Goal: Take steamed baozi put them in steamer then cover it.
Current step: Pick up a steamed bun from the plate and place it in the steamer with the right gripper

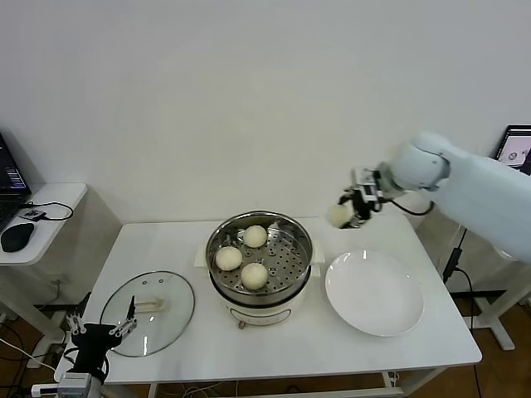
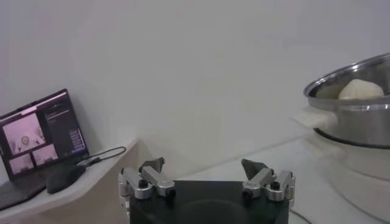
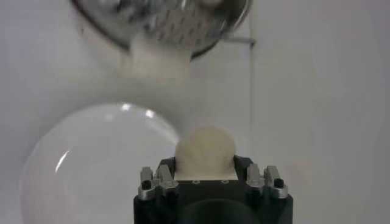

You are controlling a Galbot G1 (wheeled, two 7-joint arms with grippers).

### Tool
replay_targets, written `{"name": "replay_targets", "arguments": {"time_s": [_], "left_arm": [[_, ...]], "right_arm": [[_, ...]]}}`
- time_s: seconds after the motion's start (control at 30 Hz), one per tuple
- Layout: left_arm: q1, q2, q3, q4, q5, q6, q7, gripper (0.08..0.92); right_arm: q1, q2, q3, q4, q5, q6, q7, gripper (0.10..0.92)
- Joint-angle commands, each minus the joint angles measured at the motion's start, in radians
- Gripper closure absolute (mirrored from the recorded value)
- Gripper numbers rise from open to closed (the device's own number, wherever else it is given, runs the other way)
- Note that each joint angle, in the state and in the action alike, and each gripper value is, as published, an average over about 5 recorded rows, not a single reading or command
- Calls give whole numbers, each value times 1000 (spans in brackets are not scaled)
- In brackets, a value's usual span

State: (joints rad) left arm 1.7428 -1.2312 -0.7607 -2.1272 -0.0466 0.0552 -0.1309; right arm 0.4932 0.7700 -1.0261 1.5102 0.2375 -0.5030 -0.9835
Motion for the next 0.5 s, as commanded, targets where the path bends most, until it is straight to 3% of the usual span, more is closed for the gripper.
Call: {"name": "replay_targets", "arguments": {"time_s": [0.03, 0.5], "left_arm": [[2, -3, -5, 2, -3, 0, -1, 177], [-11, -9, -5, 26, -8, -5, -3, 177]], "right_arm": [[101, 235, -129, 0, 207, -162, 86, 423], [-48, 367, -176, -140, 169, -222, 120, 424]]}}
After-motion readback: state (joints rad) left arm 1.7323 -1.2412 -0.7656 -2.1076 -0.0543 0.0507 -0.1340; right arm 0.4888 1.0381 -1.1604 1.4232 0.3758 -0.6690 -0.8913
